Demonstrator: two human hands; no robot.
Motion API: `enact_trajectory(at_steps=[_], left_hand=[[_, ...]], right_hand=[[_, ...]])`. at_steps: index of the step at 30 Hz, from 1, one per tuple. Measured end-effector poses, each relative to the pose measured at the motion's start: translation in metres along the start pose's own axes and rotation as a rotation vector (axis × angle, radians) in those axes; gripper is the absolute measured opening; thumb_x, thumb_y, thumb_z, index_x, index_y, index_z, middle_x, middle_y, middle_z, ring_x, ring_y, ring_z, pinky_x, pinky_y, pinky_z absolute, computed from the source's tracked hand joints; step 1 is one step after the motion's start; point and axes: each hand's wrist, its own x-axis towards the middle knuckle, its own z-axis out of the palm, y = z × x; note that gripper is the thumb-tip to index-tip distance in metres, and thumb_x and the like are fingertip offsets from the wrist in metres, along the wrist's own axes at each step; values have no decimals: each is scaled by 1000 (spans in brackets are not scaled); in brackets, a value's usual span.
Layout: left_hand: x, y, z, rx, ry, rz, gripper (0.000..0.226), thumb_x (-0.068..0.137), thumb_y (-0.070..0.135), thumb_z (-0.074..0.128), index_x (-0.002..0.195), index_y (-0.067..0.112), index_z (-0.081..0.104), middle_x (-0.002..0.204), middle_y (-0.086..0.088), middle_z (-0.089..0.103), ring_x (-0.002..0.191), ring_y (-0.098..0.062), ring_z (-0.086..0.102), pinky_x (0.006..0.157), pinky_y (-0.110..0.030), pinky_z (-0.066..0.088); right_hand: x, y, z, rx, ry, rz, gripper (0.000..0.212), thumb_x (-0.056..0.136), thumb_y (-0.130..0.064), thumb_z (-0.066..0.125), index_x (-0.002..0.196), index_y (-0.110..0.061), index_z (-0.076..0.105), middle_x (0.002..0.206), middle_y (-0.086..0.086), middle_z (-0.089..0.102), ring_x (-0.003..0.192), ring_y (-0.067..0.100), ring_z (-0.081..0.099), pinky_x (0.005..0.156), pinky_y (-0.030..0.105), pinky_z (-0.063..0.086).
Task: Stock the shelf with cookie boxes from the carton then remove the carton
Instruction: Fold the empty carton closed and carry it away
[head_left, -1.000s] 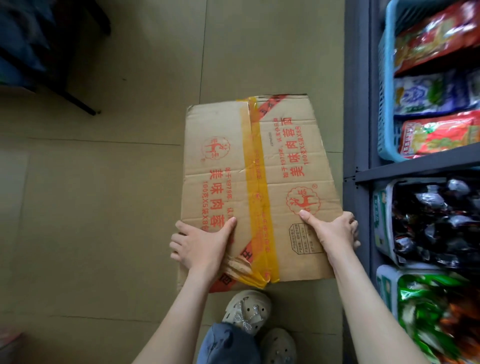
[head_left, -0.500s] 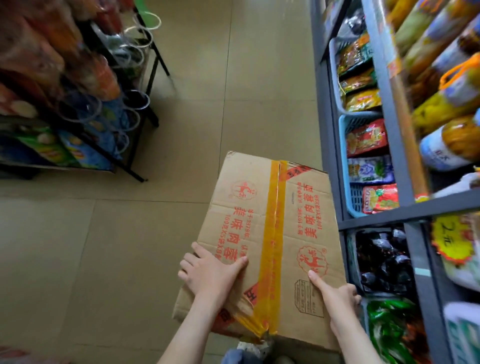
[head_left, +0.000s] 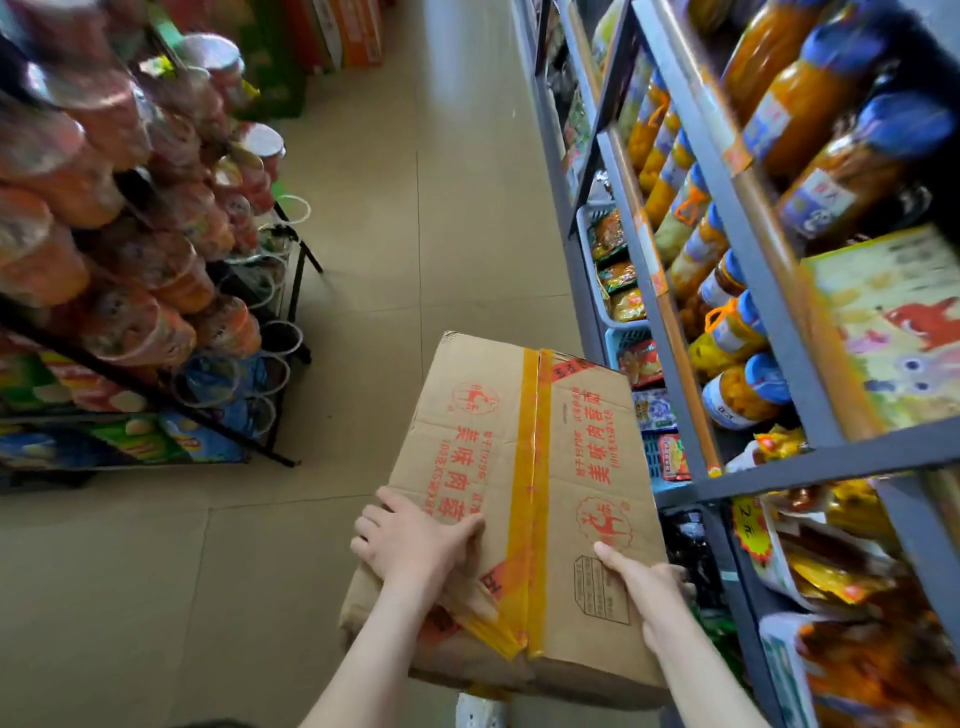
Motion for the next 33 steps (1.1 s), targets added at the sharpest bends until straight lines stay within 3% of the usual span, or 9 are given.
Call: enact_trajectory(at_steps=[2,4,7,10,17,22,28,30,33], left_hand=[[4,17,-25,22,21,33,132,52,90,52,143,1,16,138,-21,37,126,-34,37,105,-45,30],[12,36,-48,35,39,53,132,51,90,52,142,1,17,138,-21,37,126,-33,37,104,-44,30],[30,69,-79,51,53,72,133,51,89,54,143,1,15,138,-21,37,126,-33,36,105,-44,29],[52,97,-114,61,69,65,132,52,87,58,143,1,16,138,-21,37,126,-33,37,105,-44,29],[133,147,-192,-16,34,-45,136,51,87,58,145,0,14,141,-22,35,129,-35,34,107,-46,27],[213,201,-262,-68,19,-102,132,50,85,60,142,0,21,141,-21,37,130,-33,34,107,-43,27],[308,284,-345,-93,20,-111,124,49,84,62,134,2,28,137,-19,41,126,-31,39,104,-42,30],[341,318,-367,-97,10,-111,123,50,84,63,135,2,28,137,-20,41,127,-32,39,104,-42,30],[402,374,-399,-107,5,-110,122,50,84,63,135,2,29,136,-19,42,126,-32,39,104,-42,30]], right_hand=[[5,-15,-3,37,-20,26,144,33,-63,88,144,-9,14,145,15,27,127,35,41,102,53,42],[38,-20,-2,50,-33,44,145,35,-65,86,145,-5,13,144,13,27,127,33,41,101,50,43],[98,-32,10,93,-98,69,144,14,-77,81,136,-15,35,127,9,53,111,27,56,94,49,50],[141,-63,24,67,-95,80,142,9,-78,80,132,-17,41,121,5,58,109,25,57,91,46,51],[160,-224,60,-9,-129,8,144,6,-79,78,131,-17,44,117,2,60,106,24,59,94,47,49],[28,-410,59,-87,-75,-71,131,42,-61,85,144,-3,27,142,14,34,131,32,37,108,44,36],[97,-549,93,-102,-67,-70,137,15,-72,78,133,-12,46,127,8,51,113,28,52,93,46,50],[128,-595,104,-124,-35,-59,144,2,-77,75,130,-17,51,125,5,54,113,27,53,95,47,48],[117,-687,114,-173,-35,-64,134,26,-70,80,139,-11,42,141,9,38,131,32,35,108,50,34]])
